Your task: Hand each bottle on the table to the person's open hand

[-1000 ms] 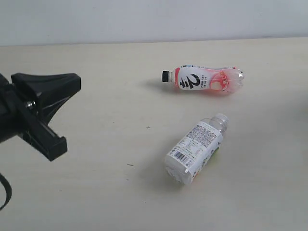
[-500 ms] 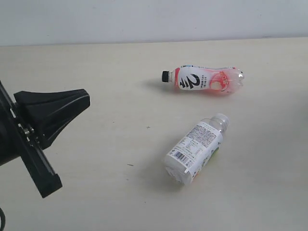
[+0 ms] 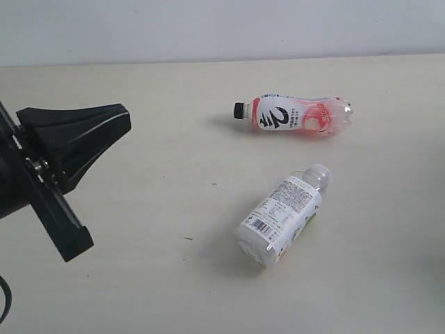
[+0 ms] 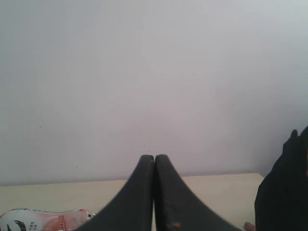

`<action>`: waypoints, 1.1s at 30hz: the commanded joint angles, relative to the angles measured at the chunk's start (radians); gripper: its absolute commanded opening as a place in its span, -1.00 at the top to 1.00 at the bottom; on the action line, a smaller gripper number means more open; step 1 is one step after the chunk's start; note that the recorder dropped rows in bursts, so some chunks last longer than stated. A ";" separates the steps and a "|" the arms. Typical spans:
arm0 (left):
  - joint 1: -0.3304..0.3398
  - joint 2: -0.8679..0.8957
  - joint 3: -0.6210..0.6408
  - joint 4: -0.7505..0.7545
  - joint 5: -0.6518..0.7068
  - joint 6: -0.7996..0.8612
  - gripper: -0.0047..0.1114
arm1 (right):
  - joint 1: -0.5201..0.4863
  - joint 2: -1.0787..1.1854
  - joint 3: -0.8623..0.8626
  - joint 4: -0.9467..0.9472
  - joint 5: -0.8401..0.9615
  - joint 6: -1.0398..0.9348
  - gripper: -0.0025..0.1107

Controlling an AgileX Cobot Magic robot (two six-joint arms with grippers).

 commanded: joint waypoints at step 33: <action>0.002 -0.003 -0.041 -0.178 -0.152 0.210 0.92 | -0.005 -0.005 0.004 -0.004 -0.009 -0.003 0.96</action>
